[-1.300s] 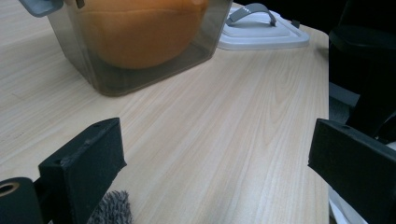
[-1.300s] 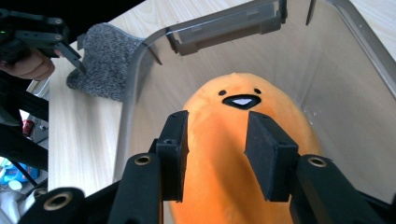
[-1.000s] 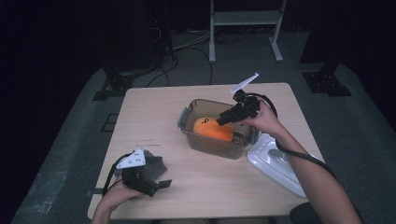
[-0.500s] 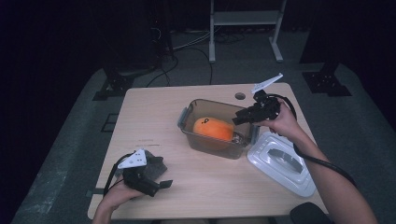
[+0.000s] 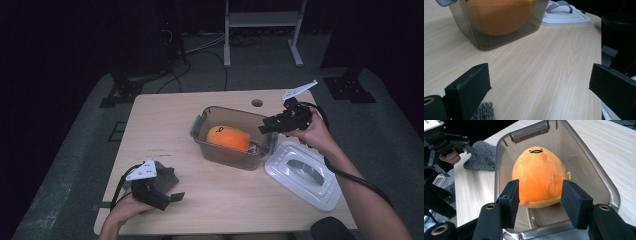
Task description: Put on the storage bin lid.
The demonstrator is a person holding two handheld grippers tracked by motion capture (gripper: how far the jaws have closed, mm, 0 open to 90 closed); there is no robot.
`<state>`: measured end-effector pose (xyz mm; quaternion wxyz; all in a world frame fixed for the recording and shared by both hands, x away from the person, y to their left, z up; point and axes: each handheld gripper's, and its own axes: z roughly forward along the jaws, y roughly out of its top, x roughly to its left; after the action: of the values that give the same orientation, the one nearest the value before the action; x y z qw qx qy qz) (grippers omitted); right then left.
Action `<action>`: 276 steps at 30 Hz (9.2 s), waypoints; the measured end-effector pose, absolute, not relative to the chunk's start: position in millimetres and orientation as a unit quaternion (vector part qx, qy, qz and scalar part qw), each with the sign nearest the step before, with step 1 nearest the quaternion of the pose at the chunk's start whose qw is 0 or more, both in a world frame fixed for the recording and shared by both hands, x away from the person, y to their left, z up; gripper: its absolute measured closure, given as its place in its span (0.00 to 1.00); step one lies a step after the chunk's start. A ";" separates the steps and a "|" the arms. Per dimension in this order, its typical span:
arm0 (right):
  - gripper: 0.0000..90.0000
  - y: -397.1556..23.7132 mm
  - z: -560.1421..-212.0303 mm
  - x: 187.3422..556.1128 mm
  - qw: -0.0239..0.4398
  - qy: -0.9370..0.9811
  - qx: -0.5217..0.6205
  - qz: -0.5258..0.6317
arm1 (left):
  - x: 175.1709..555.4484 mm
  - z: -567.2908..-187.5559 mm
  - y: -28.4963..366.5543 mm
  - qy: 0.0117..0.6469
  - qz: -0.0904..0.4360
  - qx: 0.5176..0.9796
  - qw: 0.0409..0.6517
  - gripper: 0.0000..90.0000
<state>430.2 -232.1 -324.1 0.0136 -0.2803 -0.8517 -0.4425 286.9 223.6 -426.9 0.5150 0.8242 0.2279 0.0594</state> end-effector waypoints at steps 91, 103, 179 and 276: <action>0.43 -356.2 -448.1 357.4 -0.001 -0.813 -0.382 -0.440 | 287.3 -429.2 219.0 0.231 0.049 0.821 0.519 0.03; 0.51 -357.8 -459.2 350.1 -0.016 -0.818 -0.378 -0.433 | 287.1 -428.3 219.6 0.231 0.048 0.820 0.522 0.03; 0.74 -382.7 -403.4 327.4 -0.061 -0.826 -0.347 -0.440 | 286.7 -428.3 220.2 0.232 0.048 0.820 0.521 0.03; 0.74 -240.9 -283.0 401.9 -0.047 -0.863 -0.203 -0.460 | 286.7 -428.6 222.7 0.232 0.052 0.820 0.521 0.03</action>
<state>401.9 -240.9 -283.0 -0.0470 -0.2031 -0.8631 -0.4600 286.7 222.7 -428.6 0.5214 0.8195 0.2321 0.0517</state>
